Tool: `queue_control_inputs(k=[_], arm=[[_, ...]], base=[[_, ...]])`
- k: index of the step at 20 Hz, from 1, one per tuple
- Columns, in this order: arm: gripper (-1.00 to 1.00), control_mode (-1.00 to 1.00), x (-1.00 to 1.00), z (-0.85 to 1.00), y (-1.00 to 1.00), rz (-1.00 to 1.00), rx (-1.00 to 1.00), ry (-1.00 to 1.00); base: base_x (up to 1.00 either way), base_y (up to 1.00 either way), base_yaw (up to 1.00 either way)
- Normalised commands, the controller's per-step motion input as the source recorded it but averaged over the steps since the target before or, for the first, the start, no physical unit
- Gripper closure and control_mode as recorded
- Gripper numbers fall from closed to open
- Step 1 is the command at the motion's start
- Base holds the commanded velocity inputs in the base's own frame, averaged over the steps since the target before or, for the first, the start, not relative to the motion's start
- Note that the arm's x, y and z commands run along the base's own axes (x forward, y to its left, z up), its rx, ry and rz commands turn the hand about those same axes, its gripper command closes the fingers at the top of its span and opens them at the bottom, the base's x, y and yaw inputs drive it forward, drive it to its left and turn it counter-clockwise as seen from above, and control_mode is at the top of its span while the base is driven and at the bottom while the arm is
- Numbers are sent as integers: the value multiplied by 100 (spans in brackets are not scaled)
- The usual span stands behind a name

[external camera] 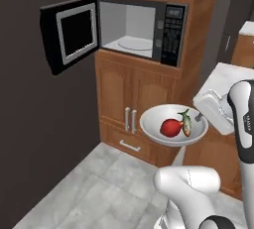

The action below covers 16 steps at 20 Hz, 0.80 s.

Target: Place the bowl containing the fish and onion in the microwave. Close the microwave door and press the start button to microwave the meal.

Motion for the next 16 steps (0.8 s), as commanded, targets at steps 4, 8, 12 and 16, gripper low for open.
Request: queue_control_inputs(k=[4,8,12,16], arm=[[100,100,0,0,0,0,0,0],[100,100,0,0,0,0,0,0],[100,100,0,0,0,0,0,0],[100,100,0,0,0,0,0,0]], base=[[100,49,-37],[97,44,-35],[76,32,-33],[65,27,-30]])
